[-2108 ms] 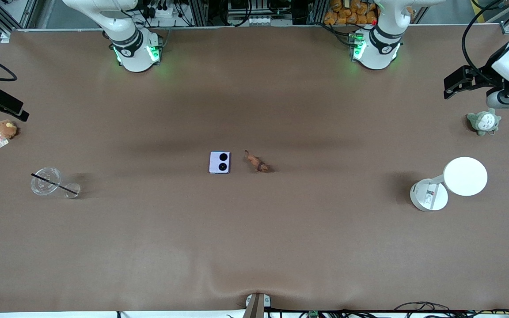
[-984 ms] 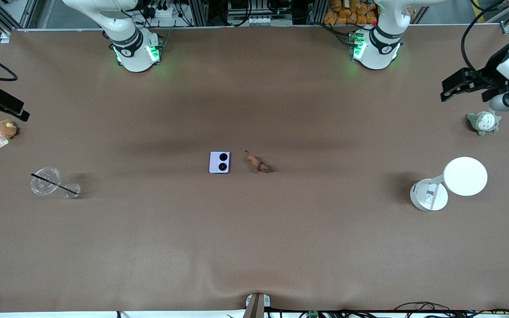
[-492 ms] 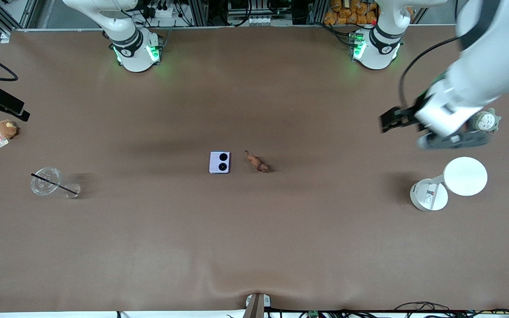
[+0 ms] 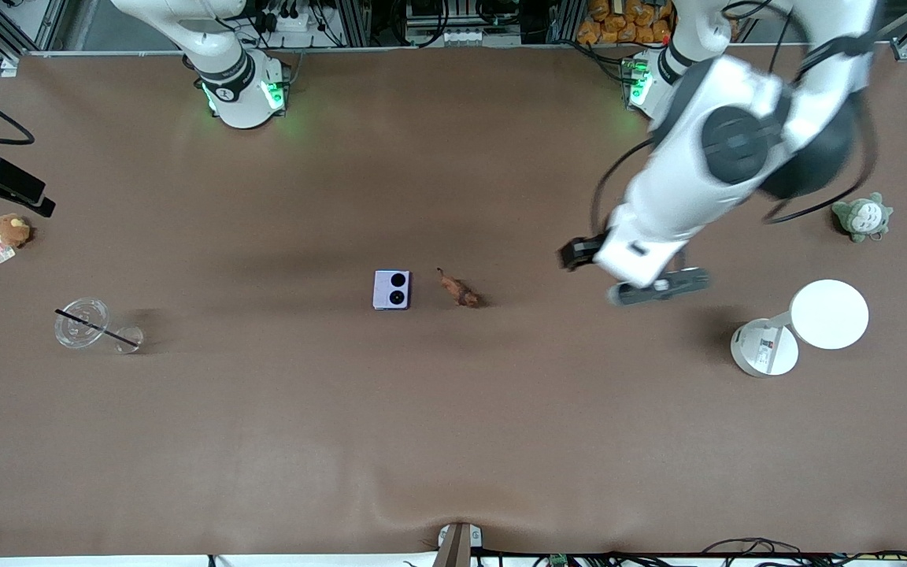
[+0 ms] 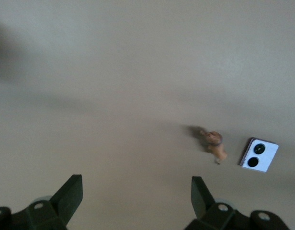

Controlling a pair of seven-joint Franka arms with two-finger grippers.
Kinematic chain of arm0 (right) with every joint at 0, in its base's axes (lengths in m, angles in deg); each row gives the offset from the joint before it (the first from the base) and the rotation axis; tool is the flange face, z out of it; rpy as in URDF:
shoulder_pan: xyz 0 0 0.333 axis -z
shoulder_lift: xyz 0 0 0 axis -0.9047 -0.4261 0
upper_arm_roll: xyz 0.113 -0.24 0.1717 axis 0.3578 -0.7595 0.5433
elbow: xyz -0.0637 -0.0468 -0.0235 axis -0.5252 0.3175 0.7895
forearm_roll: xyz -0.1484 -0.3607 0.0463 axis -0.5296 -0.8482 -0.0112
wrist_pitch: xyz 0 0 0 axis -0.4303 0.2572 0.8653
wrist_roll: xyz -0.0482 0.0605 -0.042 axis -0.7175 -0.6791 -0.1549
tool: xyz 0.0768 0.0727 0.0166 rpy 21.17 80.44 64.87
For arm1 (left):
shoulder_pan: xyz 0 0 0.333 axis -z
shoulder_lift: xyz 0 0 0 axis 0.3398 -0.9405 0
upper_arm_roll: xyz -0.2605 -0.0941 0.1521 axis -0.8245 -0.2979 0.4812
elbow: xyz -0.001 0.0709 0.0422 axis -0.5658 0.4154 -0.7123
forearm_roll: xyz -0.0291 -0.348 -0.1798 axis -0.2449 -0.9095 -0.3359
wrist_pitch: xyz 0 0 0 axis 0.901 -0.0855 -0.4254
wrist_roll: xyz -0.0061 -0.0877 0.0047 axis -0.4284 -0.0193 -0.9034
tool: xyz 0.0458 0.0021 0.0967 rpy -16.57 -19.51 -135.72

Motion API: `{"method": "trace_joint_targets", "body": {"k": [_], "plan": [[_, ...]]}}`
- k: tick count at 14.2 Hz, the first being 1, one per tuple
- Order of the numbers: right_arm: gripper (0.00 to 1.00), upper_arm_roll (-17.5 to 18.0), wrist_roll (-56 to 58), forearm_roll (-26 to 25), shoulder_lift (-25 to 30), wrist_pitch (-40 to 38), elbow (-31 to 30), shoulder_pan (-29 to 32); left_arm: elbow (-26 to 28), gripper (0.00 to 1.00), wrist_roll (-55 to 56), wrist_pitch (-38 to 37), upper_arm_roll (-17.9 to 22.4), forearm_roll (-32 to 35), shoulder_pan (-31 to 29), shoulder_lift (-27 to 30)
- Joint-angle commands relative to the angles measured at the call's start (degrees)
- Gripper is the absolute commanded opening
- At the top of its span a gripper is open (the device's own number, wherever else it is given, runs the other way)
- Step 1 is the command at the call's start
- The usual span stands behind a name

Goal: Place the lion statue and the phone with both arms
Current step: 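Reach the left gripper over the brown lion figurine beside the phone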

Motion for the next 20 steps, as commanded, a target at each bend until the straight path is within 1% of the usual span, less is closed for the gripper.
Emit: {"method": "trace_joint_targets", "body": {"k": [1,4,8,12,14,15,16,17,18,20], "plan": [[1.00,0.3,-1.2,0.2,0.2,0.2,-0.1,-0.4,-2.1,1.00,8.5,4.7,0.7,1.6,4.0,-5.1],[1.00,0.3,-1.3,0.3,-0.4,0.4,0.0,-0.5,-2.9,1.00,18.2,10.1,1.0,2.3,8.1,-9.5],[1.00,0.3,-1.3,0.3,-0.7,1.2,0.0,-1.1,-2.9,1.00,31.2,16.3,1.0,7.6,12.6,-15.1],[1.00,0.3,-1.3,0.3,-1.0,1.5,0.0,-1.7,-3.0,1.00,41.2,21.4,1.2,11.0,16.4,-20.2],[1.00,0.3,-1.3,0.4,-1.6,2.0,0.0,-1.8,-3.0,1.00,44.6,23.2,1.2,12.8,17.2,-22.2],[1.00,0.3,-1.3,0.4,-2.2,2.6,0.0,-2.1,-4.1,0.99,46.1,24.1,1.2,12.9,18.0,-23.6],[1.00,0.3,-1.8,1.8,-2.5,3.8,-0.1,-2.4,-5.1,0.95,47.8,24.3,1.3,13.0,18.7,-25.0],[1.00,0.3,-4.0,3.9,-3.7,5.1,0.0,-2.3,-5.8,0.89,48.1,24.3,2.0,13.0,19.0,-25.8],[1.00,0.3,-6.9,5.7,-5.4,6.9,0.0,-2.5,-5.9,0.85,48.2,24.4,3.1,13.0,20.4,-26.1],[1.00,0.3,-11.7,6.0,-8.4,10.5,0.0,-5.1,-5.9,0.73,48.4,24.5,4.8,13.0,22.3,-27.0]]}}
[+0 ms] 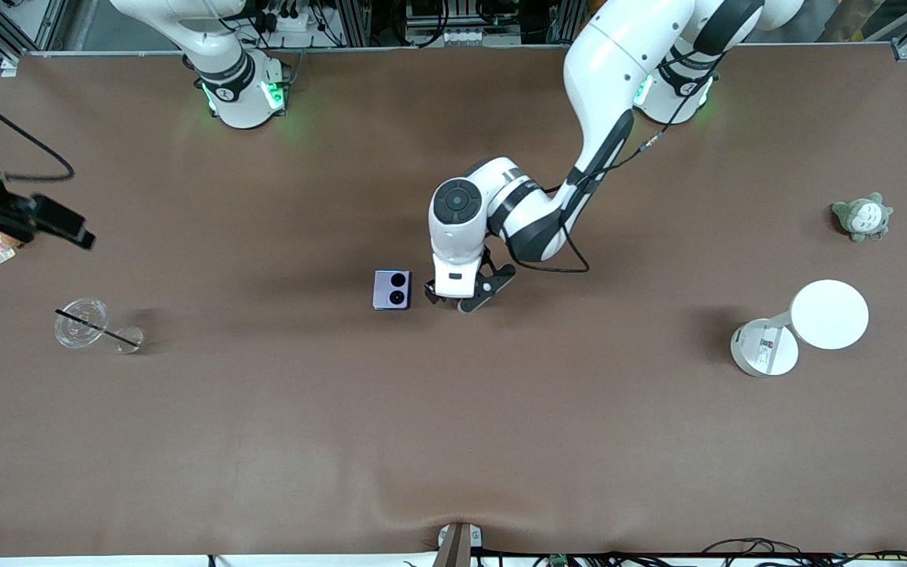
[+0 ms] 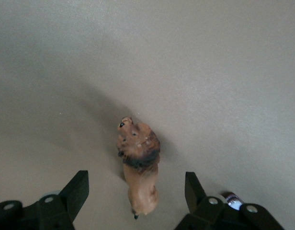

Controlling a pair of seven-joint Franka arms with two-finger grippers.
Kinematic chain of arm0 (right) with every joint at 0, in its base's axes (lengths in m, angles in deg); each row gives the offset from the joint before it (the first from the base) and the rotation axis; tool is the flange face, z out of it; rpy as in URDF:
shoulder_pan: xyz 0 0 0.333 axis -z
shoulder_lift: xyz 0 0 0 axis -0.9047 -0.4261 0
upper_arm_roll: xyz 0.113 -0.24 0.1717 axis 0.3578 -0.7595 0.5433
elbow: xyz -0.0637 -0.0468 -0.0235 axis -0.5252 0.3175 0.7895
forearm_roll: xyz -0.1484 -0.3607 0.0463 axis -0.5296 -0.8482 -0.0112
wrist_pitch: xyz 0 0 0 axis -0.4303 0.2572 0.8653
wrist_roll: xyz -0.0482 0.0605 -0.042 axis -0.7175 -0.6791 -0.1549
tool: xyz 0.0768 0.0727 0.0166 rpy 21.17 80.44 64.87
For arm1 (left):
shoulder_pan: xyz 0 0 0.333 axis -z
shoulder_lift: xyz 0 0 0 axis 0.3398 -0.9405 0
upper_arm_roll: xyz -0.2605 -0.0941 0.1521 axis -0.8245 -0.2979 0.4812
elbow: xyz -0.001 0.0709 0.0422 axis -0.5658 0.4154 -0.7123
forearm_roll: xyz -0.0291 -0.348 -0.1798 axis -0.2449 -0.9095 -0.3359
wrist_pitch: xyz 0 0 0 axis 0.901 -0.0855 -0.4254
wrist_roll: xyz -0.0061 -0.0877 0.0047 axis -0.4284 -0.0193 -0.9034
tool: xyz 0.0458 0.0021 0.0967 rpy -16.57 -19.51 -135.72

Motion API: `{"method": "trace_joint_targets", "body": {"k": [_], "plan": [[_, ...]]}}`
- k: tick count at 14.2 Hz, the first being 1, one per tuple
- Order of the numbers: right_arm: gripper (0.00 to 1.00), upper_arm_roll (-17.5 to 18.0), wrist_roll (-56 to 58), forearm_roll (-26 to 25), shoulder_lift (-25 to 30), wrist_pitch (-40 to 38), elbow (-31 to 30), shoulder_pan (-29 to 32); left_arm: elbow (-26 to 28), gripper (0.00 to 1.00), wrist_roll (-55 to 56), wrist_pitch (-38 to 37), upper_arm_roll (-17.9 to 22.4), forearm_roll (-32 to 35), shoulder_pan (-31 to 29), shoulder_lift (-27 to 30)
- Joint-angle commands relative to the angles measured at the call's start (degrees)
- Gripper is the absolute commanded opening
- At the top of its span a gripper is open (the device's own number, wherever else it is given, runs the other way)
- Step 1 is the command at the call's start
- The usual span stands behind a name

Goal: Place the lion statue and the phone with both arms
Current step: 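Grasp the lion with the left gripper while the right gripper reaches the phone, then carry the lion toward the lamp while the right gripper grasps the phone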

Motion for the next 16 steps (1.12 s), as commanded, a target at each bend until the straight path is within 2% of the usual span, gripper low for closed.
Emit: {"method": "trace_joint_targets", "body": {"k": [1,2,3,4,6,10,13,16], "plan": [[1.00,-0.1,-6.8,0.9,-4.6,4.0,0.5,-3.9,-1.8,0.68,2.5,1.2,2.1,1.4,2.4,-2.3],[1.00,-0.1,-8.1,1.0,-6.0,5.3,0.5,-4.8,-1.8,0.64,2.4,1.3,2.1,1.4,2.3,-2.5],[1.00,-0.1,-8.5,1.1,-7.7,6.7,0.5,-5.6,-1.8,0.54,2.3,1.5,2.1,1.4,2.3,-2.6],[1.00,-0.1,-8.5,1.4,-9.5,8.0,0.4,-6.5,-1.8,0.40,2.0,2.2,2.1,1.4,2.3,-2.7],[1.00,-0.1,-8.5,2.3,-13.3,11.3,0.5,-8.3,-1.8,0.00,1.0,2.4,2.1,1.5,2.0,-2.5],[1.00,-0.1,-7.4,2.2,-21.9,16.8,-0.1,-14.3,-1.5,0.00,-6.4,1.6,3.2,1.7,-0.5,0.7],[1.00,0.0,-7.4,2.3,-23.1,15.8,-3.7,-20.5,-1.2,0.00,-15.8,-6.7,2.9,1.5,-4.4,5.4],[1.00,-0.1,-7.5,2.2,-28.4,19.1,-3.6,-26.4,-0.2,0.00,-24.5,-16.1,2.7,0.8,-7.6,9.8]]}}
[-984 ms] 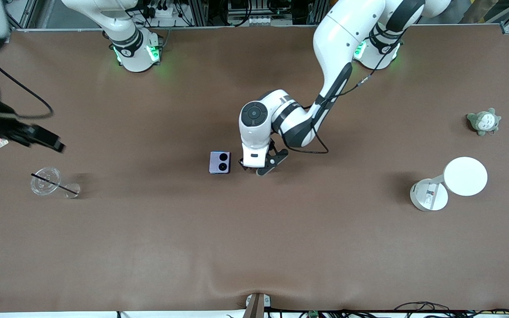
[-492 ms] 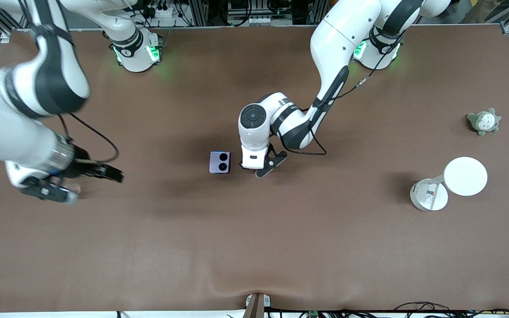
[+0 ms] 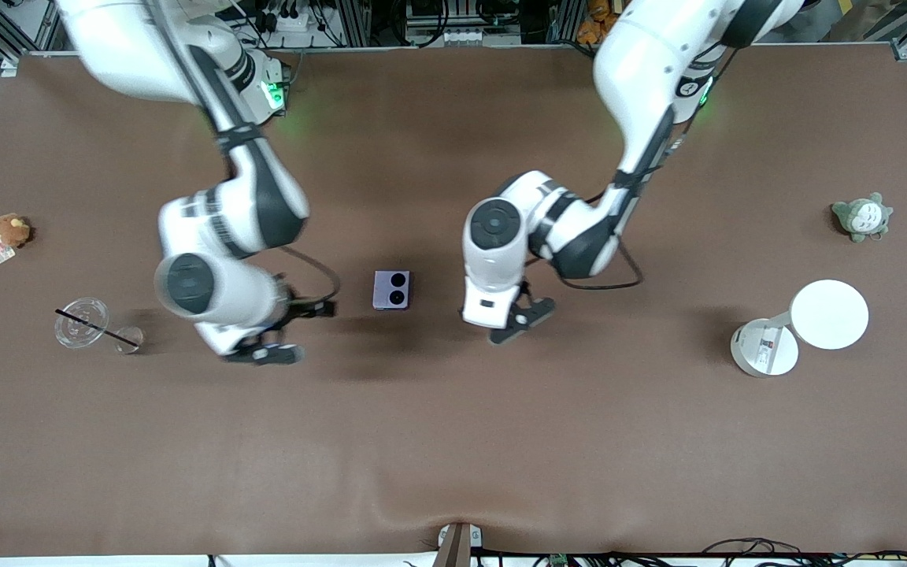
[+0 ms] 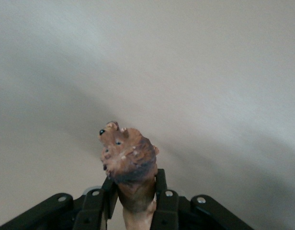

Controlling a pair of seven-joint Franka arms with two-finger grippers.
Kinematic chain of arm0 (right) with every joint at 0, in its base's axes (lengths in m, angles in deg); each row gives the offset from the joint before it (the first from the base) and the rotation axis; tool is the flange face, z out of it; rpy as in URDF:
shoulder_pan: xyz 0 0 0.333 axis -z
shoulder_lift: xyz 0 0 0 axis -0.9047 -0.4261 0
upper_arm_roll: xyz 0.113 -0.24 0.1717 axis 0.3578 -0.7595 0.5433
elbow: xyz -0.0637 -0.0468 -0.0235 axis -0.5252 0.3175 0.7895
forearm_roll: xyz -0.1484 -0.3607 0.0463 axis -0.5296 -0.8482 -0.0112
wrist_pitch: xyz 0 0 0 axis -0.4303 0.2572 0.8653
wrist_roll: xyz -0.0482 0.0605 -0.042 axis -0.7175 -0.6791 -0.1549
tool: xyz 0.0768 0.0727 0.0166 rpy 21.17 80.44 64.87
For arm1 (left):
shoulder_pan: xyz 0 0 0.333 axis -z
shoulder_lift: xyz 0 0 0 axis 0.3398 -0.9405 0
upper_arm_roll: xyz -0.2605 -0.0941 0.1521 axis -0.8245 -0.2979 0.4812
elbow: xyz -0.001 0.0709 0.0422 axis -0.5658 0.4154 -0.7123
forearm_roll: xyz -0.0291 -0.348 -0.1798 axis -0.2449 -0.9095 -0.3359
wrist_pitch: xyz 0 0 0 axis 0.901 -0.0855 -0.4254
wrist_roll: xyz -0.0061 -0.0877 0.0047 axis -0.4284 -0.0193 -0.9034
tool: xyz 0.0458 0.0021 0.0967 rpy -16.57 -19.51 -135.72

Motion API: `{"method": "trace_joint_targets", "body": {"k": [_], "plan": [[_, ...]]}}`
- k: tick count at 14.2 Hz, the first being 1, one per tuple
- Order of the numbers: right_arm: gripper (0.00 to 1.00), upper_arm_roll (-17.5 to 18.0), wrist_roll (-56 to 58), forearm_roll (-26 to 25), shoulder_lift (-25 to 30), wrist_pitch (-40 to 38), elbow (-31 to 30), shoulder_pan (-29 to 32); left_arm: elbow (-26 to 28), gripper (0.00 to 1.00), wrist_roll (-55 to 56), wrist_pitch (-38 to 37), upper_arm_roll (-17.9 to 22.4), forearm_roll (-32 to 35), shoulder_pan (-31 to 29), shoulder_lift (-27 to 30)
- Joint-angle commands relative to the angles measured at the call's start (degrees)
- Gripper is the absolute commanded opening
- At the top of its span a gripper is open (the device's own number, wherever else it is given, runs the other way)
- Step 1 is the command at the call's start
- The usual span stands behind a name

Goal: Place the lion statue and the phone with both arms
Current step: 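Carry the lion toward the lamp while the right gripper grasps the phone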

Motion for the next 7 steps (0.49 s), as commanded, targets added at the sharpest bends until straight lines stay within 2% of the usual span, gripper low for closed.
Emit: {"method": "trace_joint_targets", "body": {"k": [1,4,7], "plan": [[1.00,-0.7,0.0,0.3,-4.2,4.5,-0.3,-4.3,3.7,0.00,-8.0,-7.6,-0.6,0.5,-3.1,5.8],[1.00,-0.7,-0.5,0.0,-6.5,8.3,-1.2,-8.4,9.0,0.00,-16.9,-8.1,-0.9,0.2,-8.1,11.0],[1.00,-0.7,-0.7,-0.1,-7.5,12.8,-3.9,-8.7,12.6,0.00,-25.0,-8.1,-1.1,0.1,-12.3,14.3]]}}
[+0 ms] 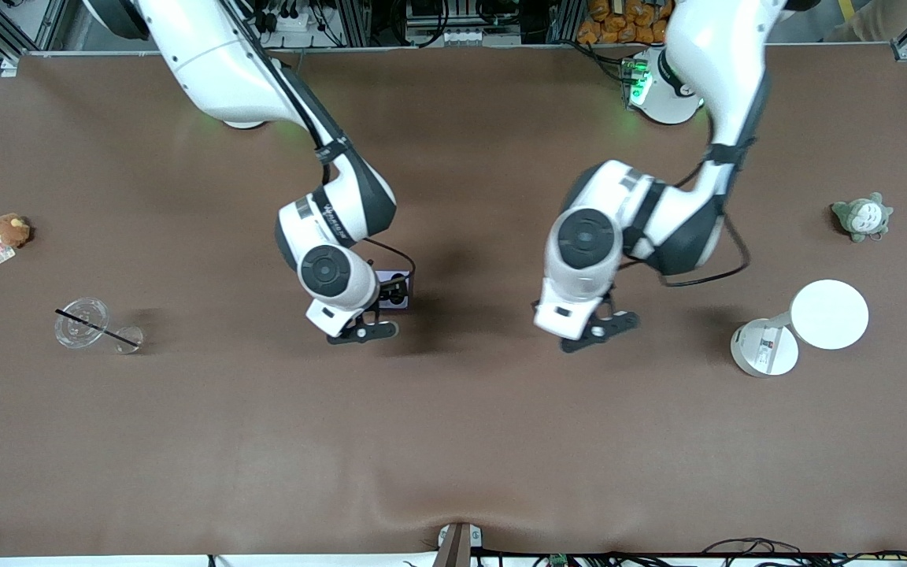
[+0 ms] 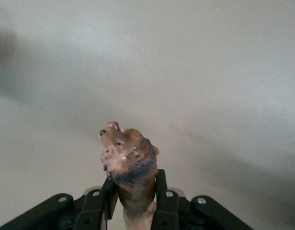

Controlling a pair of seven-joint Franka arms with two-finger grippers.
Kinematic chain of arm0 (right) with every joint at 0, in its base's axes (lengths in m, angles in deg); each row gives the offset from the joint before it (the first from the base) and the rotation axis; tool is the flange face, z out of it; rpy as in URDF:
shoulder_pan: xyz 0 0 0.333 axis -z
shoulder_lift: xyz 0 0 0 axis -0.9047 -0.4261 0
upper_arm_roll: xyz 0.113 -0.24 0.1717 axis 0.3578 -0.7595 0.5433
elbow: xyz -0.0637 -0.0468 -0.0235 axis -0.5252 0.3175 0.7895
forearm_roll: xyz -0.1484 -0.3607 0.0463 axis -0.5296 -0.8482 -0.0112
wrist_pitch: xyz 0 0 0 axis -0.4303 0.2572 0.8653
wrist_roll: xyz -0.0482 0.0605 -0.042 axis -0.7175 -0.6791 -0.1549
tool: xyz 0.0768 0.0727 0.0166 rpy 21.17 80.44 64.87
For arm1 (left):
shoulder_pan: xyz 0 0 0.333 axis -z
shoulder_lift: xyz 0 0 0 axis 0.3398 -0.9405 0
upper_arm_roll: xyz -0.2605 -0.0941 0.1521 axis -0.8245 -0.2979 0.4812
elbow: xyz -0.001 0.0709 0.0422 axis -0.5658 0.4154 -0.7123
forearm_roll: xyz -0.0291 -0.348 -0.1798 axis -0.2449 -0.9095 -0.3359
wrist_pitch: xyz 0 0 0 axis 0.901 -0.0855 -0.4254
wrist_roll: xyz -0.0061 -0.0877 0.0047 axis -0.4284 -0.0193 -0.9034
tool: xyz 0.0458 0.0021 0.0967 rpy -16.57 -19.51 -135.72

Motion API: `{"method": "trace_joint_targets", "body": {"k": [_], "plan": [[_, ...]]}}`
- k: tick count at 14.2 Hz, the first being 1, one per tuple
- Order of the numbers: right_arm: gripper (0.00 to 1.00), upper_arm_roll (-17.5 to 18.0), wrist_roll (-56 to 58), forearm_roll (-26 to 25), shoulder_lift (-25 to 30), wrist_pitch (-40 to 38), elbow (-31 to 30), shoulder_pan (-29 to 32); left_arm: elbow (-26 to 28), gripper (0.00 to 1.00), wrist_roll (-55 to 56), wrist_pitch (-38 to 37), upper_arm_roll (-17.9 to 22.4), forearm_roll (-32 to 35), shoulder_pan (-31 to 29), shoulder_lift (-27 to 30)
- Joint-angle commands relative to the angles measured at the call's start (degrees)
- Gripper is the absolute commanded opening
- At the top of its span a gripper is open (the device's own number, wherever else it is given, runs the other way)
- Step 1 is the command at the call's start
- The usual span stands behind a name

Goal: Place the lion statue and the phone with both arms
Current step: 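Carry the lion toward the lamp while the right gripper grasps the phone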

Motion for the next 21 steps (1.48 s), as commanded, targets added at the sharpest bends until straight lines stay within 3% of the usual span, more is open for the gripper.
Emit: {"method": "trace_joint_targets", "body": {"k": [1,3,5,8,13,18,21], "plan": [[1.00,-0.5,-0.4,0.2,0.1,3.7,-3.3,-0.2,6.0,0.00,-5.8,0.2,-1.1,0.0,-3.5,4.9],[1.00,-0.5,-1.1,1.2,-0.3,4.5,-4.3,-0.3,7.9,0.00,-10.7,0.2,-1.2,0.0,-5.8,6.0],[1.00,-0.5,-1.1,5.3,-0.9,4.9,-4.3,-1.4,8.9,0.00,-14.5,0.3,-1.3,0.0,-7.4,6.6],[1.00,-0.5,-1.1,5.9,-1.0,5.3,-4.3,-1.7,9.6,0.00,-19.2,0.5,-2.1,-0.3,-10.2,6.7],[1.00,-0.6,-3.9,5.8,-2.3,7.1,-4.3,-3.6,10.8,0.00,-26.7,1.8,-8.1,-0.3,-20.0,6.6],[1.00,-1.0,-4.7,5.0,-2.9,7.6,-4.5,-4.5,16.9,0.00,-33.2,8.9,-16.3,-0.1,-32.3,6.7],[1.00,-1.1,-4.7,4.5,-3.3,7.7,-4.8,-4.5,18.3,0.00,-34.8,10.9,-16.7,0.2,-33.5,6.3]]}}
